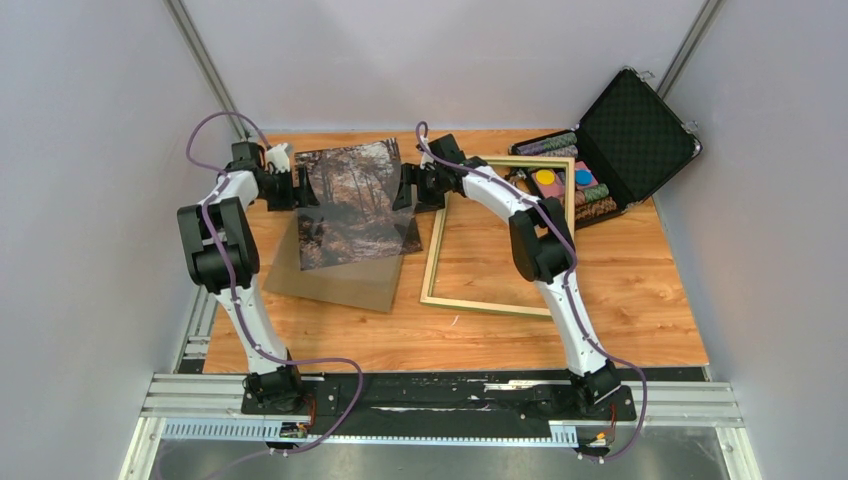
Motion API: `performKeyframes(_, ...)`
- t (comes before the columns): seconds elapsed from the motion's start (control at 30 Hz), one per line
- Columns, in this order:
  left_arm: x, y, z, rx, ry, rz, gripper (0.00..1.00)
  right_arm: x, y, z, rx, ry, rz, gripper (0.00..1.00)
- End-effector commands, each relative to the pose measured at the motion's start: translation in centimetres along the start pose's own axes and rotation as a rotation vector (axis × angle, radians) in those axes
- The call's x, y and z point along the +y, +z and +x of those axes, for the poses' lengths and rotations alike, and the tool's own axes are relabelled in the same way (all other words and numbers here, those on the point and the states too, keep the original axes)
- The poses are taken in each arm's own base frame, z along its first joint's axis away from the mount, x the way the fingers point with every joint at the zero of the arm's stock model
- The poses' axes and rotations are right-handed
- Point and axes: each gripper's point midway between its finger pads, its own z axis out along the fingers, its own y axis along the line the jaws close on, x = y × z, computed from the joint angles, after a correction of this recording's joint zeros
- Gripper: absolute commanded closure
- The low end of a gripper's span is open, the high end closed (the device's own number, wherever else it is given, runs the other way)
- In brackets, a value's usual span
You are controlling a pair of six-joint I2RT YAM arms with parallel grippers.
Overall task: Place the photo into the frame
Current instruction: Pick up the photo frame item at the center of the board.
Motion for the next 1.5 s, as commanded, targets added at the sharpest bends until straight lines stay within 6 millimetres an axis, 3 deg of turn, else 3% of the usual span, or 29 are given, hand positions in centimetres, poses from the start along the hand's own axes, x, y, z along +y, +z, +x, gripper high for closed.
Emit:
performKeyframes(0.0, -1.4, -1.0, -1.7, -0.033, 0.021, 0.077, 0.13, 0.4, 0.5, 0.0, 0.002, 0.012, -0.008, 0.25)
performKeyframes(0.87, -4.6, -3.9, -2.7, -0.046, 0.037, 0.179, 0.15, 0.7, 1.1, 0.7, 0.027, -0.004, -0.034, 0.25)
performKeyframes(1.47, -9.6, -6.1, -2.9, -0.051, -0.074, 0.415, 0.17, 0.8, 1.3, 0.8, 0.031, -0.023, -0.045, 0.26)
